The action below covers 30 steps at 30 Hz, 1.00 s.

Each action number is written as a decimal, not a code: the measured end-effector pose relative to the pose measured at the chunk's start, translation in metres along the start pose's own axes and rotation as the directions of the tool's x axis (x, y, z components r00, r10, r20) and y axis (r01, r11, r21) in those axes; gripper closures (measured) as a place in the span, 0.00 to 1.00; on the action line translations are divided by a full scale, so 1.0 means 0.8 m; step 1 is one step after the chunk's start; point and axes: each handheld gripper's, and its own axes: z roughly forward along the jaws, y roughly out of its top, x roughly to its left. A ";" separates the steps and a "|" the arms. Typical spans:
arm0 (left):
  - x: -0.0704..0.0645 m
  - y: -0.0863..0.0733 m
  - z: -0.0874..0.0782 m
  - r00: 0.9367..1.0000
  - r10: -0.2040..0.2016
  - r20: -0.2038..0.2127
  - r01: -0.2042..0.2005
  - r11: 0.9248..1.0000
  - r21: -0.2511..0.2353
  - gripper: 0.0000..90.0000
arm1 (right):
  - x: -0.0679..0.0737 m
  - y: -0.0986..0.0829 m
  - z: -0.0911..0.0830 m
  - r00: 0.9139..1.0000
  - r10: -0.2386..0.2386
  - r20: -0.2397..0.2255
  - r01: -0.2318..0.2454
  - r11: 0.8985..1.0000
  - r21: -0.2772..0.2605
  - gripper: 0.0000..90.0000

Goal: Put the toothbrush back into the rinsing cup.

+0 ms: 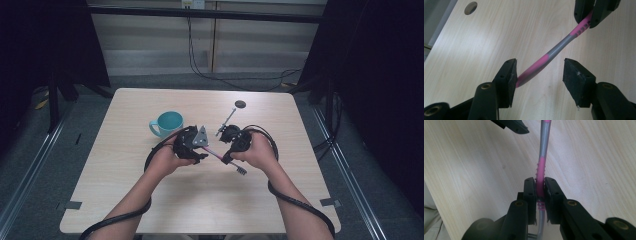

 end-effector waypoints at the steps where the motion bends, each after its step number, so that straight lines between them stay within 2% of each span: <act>1: -0.001 0.000 0.000 1.000 0.003 -0.004 -0.003 1.000 0.001 0.52 | 0.001 0.000 0.000 1.000 0.001 0.000 -0.001 1.000 0.001 0.90; 12: -0.004 -0.005 0.003 1.000 0.014 0.026 -0.014 1.000 0.018 0.54 | 0.007 0.002 0.003 0.999 -0.036 0.002 0.036 0.999 0.015 0.90; 14: -0.002 -0.007 0.003 1.000 0.017 0.024 -0.017 1.000 0.023 0.54 | 0.009 0.002 0.003 1.000 -0.031 0.000 0.031 0.999 0.018 0.90; 17: -0.001 -0.010 0.002 1.000 -0.001 0.021 0.000 1.000 0.022 0.52 | 0.009 0.003 0.005 0.999 -0.046 0.001 0.046 0.999 0.008 0.90; 19: 0.000 -0.012 -0.001 1.000 0.008 0.001 -0.008 1.000 0.019 0.51 | 0.011 0.004 0.006 0.999 -0.047 0.001 0.047 0.999 0.012 0.90; 23: 0.000 -0.013 -0.003 1.000 0.027 -0.011 -0.026 0.999 0.021 0.49 | 0.014 0.005 0.007 0.998 -0.053 -0.012 0.054 0.999 0.003 0.90; 24: 0.000 -0.013 -0.003 1.000 0.027 -0.011 -0.026 0.999 0.021 0.49 | 0.014 0.005 0.007 0.998 -0.067 -0.009 0.067 0.998 -0.007 0.90; 29: -0.002 -0.013 -0.003 0.999 0.052 -0.011 -0.052 0.999 0.009 0.53 | 0.016 0.006 0.004 0.998 -0.064 -0.020 0.064 0.998 -0.014 0.90; 30: -0.002 -0.014 -0.002 0.999 0.043 -0.009 -0.043 0.999 0.005 0.54 | 0.015 0.006 0.004 0.997 -0.076 -0.021 0.076 0.997 -0.021 0.90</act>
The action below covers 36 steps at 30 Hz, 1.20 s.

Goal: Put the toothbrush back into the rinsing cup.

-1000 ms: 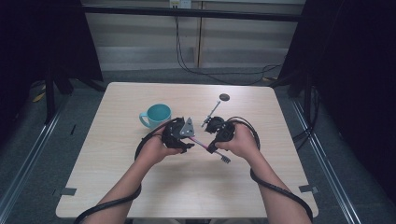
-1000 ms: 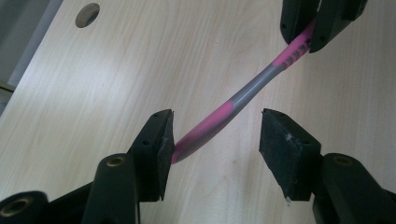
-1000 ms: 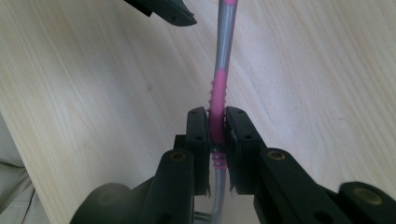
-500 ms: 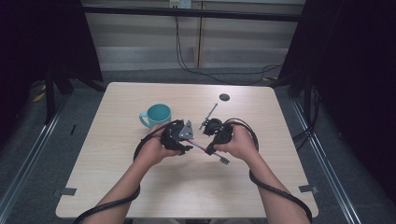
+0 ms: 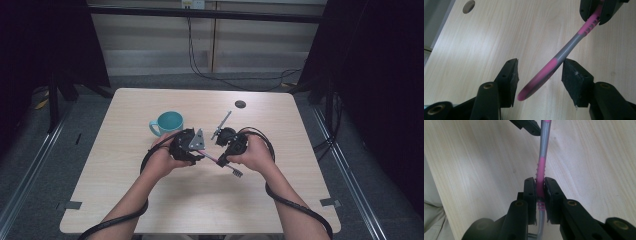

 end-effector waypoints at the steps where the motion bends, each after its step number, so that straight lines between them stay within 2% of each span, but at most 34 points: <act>1: -0.001 -0.001 0.002 1.000 -0.002 0.002 0.002 1.000 -0.002 0.55 | 0.001 0.001 -0.001 1.000 0.003 0.007 -0.004 1.000 0.009 0.90; 5: -0.002 -0.002 0.005 1.000 -0.009 0.017 0.009 1.000 -0.001 0.61 | 0.002 0.000 -0.003 1.000 0.001 0.009 -0.001 1.000 0.011 0.90; 9: -0.003 -0.001 0.005 1.000 0.003 0.020 -0.003 1.000 0.017 0.63 | 0.003 0.000 -0.003 1.000 -0.004 0.014 0.004 1.000 0.019 0.90; 20: 0.000 0.000 0.002 0.999 0.011 0.033 -0.012 0.999 0.030 0.64 | 0.002 -0.001 -0.002 1.000 -0.018 0.010 0.018 1.000 0.013 0.90; 27: 0.000 -0.002 0.003 0.999 -0.008 0.035 0.007 1.000 0.023 0.62 | 0.000 -0.003 0.000 1.000 -0.012 0.003 0.012 1.000 0.015 0.90; 34: -0.001 -0.002 0.004 0.999 0.020 0.045 -0.023 0.998 0.050 0.67 | 0.000 -0.003 -0.002 1.000 0.001 0.002 -0.001 1.000 0.016 0.89; 36: -0.001 -0.002 0.005 0.999 0.018 0.049 -0.020 0.999 0.050 0.68 | 0.000 -0.003 -0.003 1.000 -0.009 0.003 0.009 1.000 0.016 0.89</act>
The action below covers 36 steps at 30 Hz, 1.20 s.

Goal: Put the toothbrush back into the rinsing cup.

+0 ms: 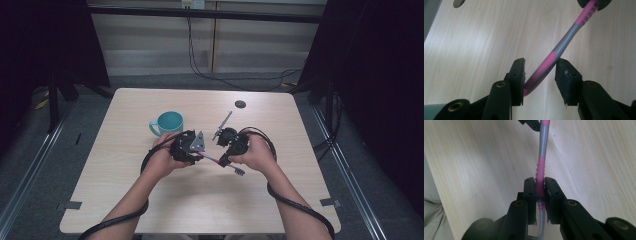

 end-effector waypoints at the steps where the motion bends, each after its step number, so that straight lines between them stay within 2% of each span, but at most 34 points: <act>1: 0.000 0.000 0.000 1.000 0.000 0.002 0.000 1.000 0.003 0.68 | 0.001 0.001 -0.001 1.000 0.004 0.000 -0.004 1.000 -0.004 0.89; 3: -0.001 0.001 0.000 1.000 0.018 -0.005 -0.018 1.000 0.019 0.70 | 0.001 0.002 -0.005 1.000 0.004 0.002 -0.004 1.000 -0.011 0.89; 6: -0.002 0.001 0.000 1.000 0.011 -0.002 -0.011 1.000 0.022 0.72 | 0.000 0.002 -0.006 1.000 -0.009 0.001 0.009 1.000 -0.017 0.89; 10: -0.004 0.002 0.000 0.999 0.041 -0.018 -0.040 0.998 0.042 0.73 | 0.001 0.002 -0.006 1.000 -0.012 0.003 0.012 1.000 -0.023 0.89; 13: -0.006 0.003 0.002 0.998 0.065 0.013 -0.065 0.996 0.058 0.78 | 0.000 0.003 -0.008 1.000 -0.010 0.003 0.010 0.999 -0.034 0.89; 15: -0.007 0.003 0.002 0.997 0.072 0.012 -0.073 0.996 0.060 0.80 | 0.000 0.003 -0.010 1.000 -0.015 0.012 0.015 0.999 -0.049 0.89; 19: -0.011 0.004 0.002 0.995 0.089 0.035 -0.092 0.993 0.080 0.84 | -0.002 0.003 -0.012 1.000 -0.006 0.013 0.007 0.998 -0.066 0.88; 21: -0.012 0.004 0.003 0.994 0.089 0.056 -0.093 0.993 0.077 0.87 | -0.004 0.001 -0.016 1.000 0.005 0.016 -0.003 0.995 -0.103 0.88; 23: -0.015 0.004 0.005 0.994 0.070 0.088 -0.077 0.994 0.072 0.88 | -0.005 0.001 -0.017 1.000 0.009 0.023 -0.007 0.993 -0.120 0.88; 26: -0.016 0.005 0.005 0.994 0.047 0.100 -0.054 0.995 0.078 0.90 | -0.007 -0.001 -0.019 0.999 0.024 0.034 -0.019 0.988 -0.155 0.86; 27: -0.015 0.004 0.004 0.994 0.040 0.098 -0.049 0.995 0.083 0.90 | -0.009 -0.002 -0.019 0.999 0.031 0.042 -0.023 0.984 -0.175 0.78; 28: -0.015 0.004 0.004 0.994 0.040 0.098 -0.049 0.995 0.083 0.90 | -0.010 -0.003 -0.020 0.998 0.039 0.058 -0.027 0.981 -0.192 0.74; 29: -0.014 0.004 0.004 0.994 0.030 0.104 -0.039 0.995 0.094 0.90 | -0.010 -0.003 -0.020 0.998 0.039 0.058 -0.027 0.981 -0.192 0.74; 30: -0.013 0.003 0.003 0.994 0.008 0.108 -0.019 0.995 0.099 0.90 | -0.012 -0.005 -0.022 0.997 0.051 0.061 -0.037 0.975 -0.218 0.73; 32: -0.010 0.001 0.002 0.994 -0.033 0.108 0.022 0.994 0.105 0.90 | -0.014 -0.008 -0.026 0.995 0.074 0.061 -0.056 0.964 -0.260 0.64; 35: -0.008 0.000 0.002 0.993 -0.049 0.110 0.036 0.992 0.118 0.90 | -0.015 -0.009 -0.030 0.993 0.090 0.072 -0.067 0.961 -0.269 0.59; 36: -0.008 0.000 0.002 0.992 -0.067 0.110 0.053 0.991 0.125 0.90 | -0.016 -0.010 -0.033 0.991 0.105 0.080 -0.077 0.954 -0.291 0.56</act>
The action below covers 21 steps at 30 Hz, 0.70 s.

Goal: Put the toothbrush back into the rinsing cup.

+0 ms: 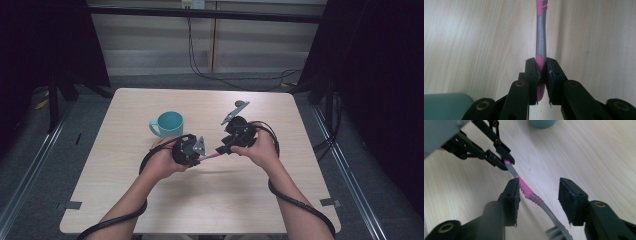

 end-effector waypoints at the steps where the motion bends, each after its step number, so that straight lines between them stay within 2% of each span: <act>1: 0.001 0.000 0.000 1.000 -0.006 0.005 0.006 1.000 0.001 0.90 | -0.001 0.000 -0.003 1.000 0.003 -0.002 -0.003 1.000 -0.019 0.55; 3: 0.001 -0.001 0.000 0.999 -0.031 0.008 0.031 1.000 0.001 0.90 | -0.004 -0.001 -0.009 0.999 0.034 0.008 -0.034 0.998 -0.053 0.51; 5: 0.002 -0.003 -0.001 0.999 -0.047 0.010 0.047 0.999 0.010 0.90 | -0.005 -0.001 -0.011 0.999 0.039 0.013 -0.038 0.997 -0.061 0.50; 6: 0.002 -0.005 0.000 0.997 -0.077 0.014 0.077 0.997 0.008 0.90 | -0.008 -0.004 -0.016 0.998 0.057 0.017 -0.055 0.995 -0.088 0.49; 10: 0.004 -0.007 0.000 0.997 -0.080 0.010 0.080 0.997 0.024 0.90 | -0.013 -0.008 -0.021 0.997 0.075 0.022 -0.072 0.992 -0.102 0.47; 11: 0.005 -0.008 0.000 0.995 -0.100 0.010 0.100 0.995 0.026 0.90 | -0.015 -0.009 -0.023 0.997 0.076 0.029 -0.072 0.991 -0.114 0.47; 12: 0.005 -0.008 0.000 0.995 -0.100 0.010 0.100 0.995 0.026 0.90 | -0.016 -0.010 -0.025 0.997 0.074 0.032 -0.070 0.990 -0.122 0.46; 15: 0.006 -0.010 -0.001 0.990 -0.138 0.006 0.138 0.990 0.028 0.90 | -0.017 -0.011 -0.028 0.996 0.082 0.030 -0.078 0.990 -0.120 0.45; 17: 0.007 -0.011 -0.002 0.990 -0.141 0.007 0.141 0.989 0.035 0.90 | -0.017 -0.011 -0.029 0.996 0.080 0.033 -0.076 0.990 -0.117 0.45; 21: 0.010 -0.016 -0.003 0.984 -0.177 0.004 0.176 0.983 0.055 0.90 | -0.020 -0.015 -0.032 0.995 0.089 0.038 -0.084 0.989 -0.123 0.45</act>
